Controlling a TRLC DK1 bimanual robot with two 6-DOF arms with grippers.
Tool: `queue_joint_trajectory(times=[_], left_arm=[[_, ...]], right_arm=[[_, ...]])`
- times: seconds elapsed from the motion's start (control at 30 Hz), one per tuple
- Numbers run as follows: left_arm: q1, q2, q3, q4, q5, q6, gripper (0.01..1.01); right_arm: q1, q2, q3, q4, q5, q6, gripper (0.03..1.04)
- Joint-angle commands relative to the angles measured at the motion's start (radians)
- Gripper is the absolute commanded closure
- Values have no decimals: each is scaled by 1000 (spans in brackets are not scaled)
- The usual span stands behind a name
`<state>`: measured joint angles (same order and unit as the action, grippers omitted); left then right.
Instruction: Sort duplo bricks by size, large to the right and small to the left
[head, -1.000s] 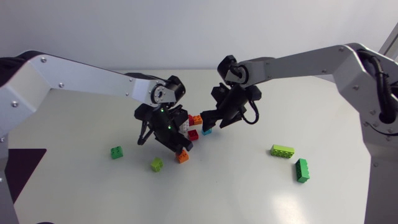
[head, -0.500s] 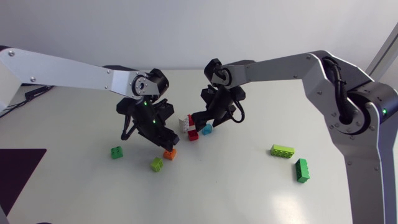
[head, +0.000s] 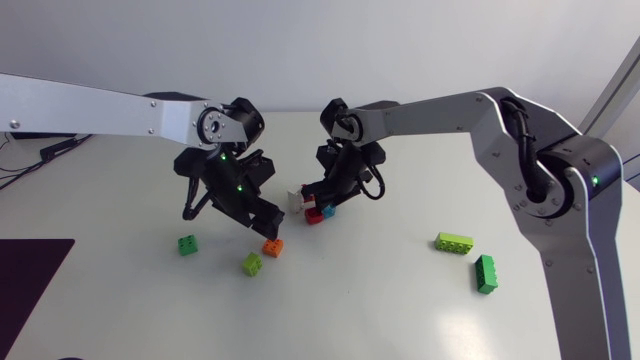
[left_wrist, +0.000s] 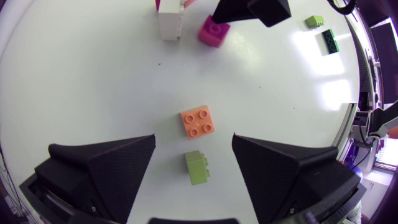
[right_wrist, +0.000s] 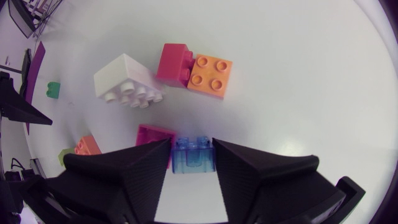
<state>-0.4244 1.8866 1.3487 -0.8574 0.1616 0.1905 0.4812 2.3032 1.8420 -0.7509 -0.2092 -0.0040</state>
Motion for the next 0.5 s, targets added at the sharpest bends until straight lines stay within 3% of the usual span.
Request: queue_joint_trajectory(times=[0.0,0.27,0.47], left_arm=[[-7,-6,-34,1,12,18,138],[-59,6,-57,38,64,27,139],[-14,-17,-118,40,62,52,139]], right_arm=[[11,-7,-18,5,5,32,1018],[103,-31,-15,-36,-24,32,1018],[191,-25,17,-44,-45,45,1018]])
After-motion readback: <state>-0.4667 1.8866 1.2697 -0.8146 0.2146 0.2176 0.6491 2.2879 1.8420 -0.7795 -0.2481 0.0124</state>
